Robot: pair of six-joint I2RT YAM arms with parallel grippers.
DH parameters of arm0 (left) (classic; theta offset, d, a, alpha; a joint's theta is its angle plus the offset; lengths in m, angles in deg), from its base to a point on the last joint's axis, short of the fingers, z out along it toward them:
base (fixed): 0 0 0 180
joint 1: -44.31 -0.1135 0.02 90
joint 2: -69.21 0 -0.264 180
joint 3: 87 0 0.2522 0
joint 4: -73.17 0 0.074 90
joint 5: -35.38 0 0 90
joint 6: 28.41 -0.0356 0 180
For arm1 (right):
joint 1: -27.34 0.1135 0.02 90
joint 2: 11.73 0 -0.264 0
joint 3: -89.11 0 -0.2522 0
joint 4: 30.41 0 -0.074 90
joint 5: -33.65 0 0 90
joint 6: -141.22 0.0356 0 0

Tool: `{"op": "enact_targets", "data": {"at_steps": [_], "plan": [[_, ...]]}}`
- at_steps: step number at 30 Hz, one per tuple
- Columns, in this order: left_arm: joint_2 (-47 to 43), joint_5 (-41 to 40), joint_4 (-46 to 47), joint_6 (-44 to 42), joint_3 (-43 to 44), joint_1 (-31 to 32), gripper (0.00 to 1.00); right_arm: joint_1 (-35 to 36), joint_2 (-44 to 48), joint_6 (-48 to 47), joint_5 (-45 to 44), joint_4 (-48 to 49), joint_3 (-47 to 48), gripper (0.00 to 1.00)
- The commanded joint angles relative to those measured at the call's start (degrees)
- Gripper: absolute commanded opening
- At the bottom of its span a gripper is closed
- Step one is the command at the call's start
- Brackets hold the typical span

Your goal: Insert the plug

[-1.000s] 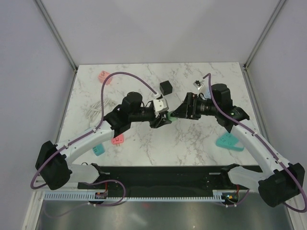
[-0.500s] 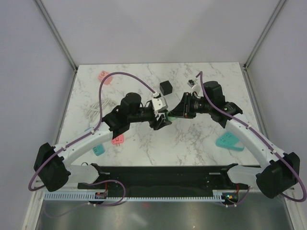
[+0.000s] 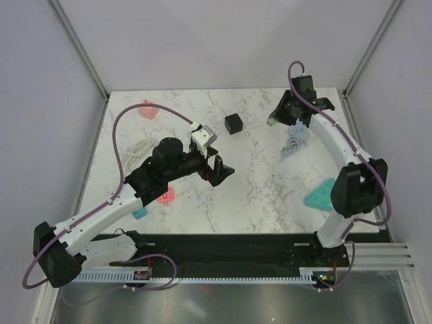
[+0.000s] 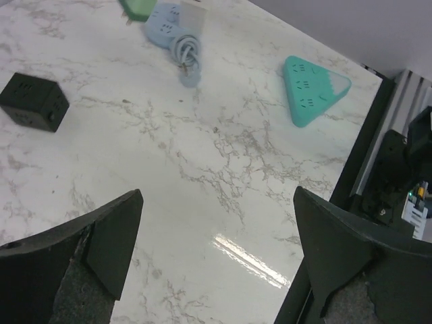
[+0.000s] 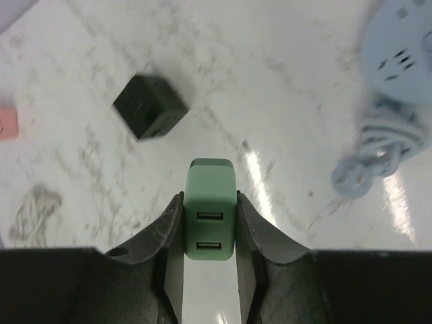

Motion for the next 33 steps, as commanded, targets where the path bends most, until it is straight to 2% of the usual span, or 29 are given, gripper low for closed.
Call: {"op": "enact_targets", "data": {"at_steps": [1,4,7,13,20,25,33], "plan": [[-2.4,-13.1,-2.2,9.4,-1.3,0.2,1.00,-4.7,-6.5,2.2,-12.4,-4.1,10.2,0.00],[-2.1,-24.6,-6.4,18.6,0.6,0.5,1.00,-7.8,-14.7,3.6,-14.5,-7.4,19.1,0.00],[-1.7,-29.4,-10.4,24.4,3.7,0.6,1.00,-9.0,-22.4,6.1,-16.4,-10.0,26.7,0.00],[-3.3,-33.0,-12.3,25.8,3.5,1.1,1.00,-11.4,-29.7,11.3,-19.0,-11.6,33.2,0.00],[-3.5,-35.1,-13.1,29.4,3.0,1.3,1.00,-13.1,-34.3,17.6,-15.8,-14.1,36.4,0.00],[-3.9,-35.2,-12.9,29.1,2.9,1.3,1.00,-14.9,-33.6,23.7,-16.5,-16.2,35.2,0.00],[-3.9,-36.5,-13.2,29.6,2.7,1.3,0.99,-15.8,-34.3,24.6,-12.6,-18.1,36.7,0.00]]}}
